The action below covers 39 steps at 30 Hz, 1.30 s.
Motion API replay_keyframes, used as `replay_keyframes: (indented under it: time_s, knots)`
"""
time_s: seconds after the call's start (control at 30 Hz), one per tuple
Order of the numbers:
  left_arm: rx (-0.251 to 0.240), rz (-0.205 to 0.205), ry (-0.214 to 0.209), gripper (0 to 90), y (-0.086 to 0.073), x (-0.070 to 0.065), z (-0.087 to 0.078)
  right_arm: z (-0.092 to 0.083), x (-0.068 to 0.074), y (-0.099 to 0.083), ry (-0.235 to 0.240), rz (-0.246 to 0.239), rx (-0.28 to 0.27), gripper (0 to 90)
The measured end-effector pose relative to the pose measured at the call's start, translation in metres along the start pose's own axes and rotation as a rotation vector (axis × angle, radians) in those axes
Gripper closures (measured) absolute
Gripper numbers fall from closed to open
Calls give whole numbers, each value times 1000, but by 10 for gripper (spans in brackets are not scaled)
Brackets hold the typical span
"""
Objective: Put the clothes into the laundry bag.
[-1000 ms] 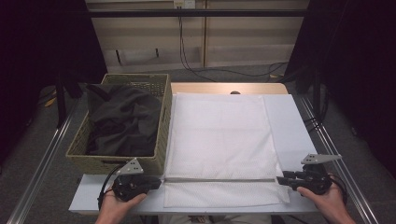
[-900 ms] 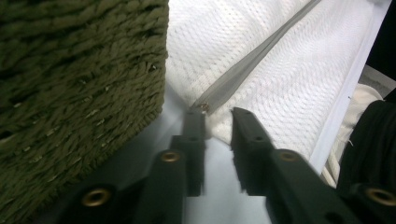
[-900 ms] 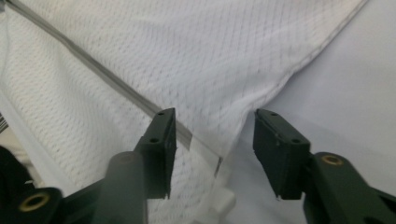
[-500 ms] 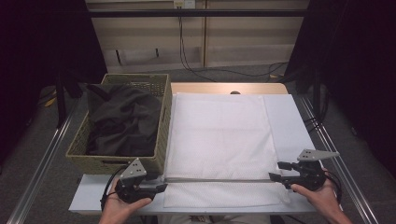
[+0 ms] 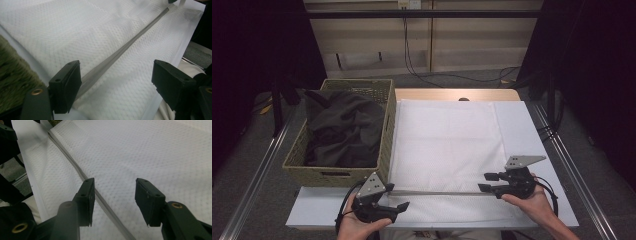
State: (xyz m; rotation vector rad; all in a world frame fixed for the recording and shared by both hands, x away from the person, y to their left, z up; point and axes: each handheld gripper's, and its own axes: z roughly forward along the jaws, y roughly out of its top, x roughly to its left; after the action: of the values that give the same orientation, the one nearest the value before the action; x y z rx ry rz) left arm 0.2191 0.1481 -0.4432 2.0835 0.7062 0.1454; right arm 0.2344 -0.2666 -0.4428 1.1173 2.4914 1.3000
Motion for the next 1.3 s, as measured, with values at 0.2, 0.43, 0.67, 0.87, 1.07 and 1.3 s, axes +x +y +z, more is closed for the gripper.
replay_keyframes:
  time_s: [0.2,0.43,0.67,0.87,1.07,1.3]
  knots:
    - [-6,14,26,196,17,-1,9,26,5,26,53,-71,43,524]
    - [6,30,34,171,8,-2,16,67,16,45,123,-147,111,576]
    - [-10,43,33,168,7,0,10,91,22,39,109,-213,166,558]
    - [-7,45,54,165,6,1,7,97,25,31,82,-225,183,448]
    - [1,57,44,163,7,1,10,98,31,27,38,-273,159,505]
    - [2,59,45,161,6,1,9,99,29,27,34,-287,155,543]
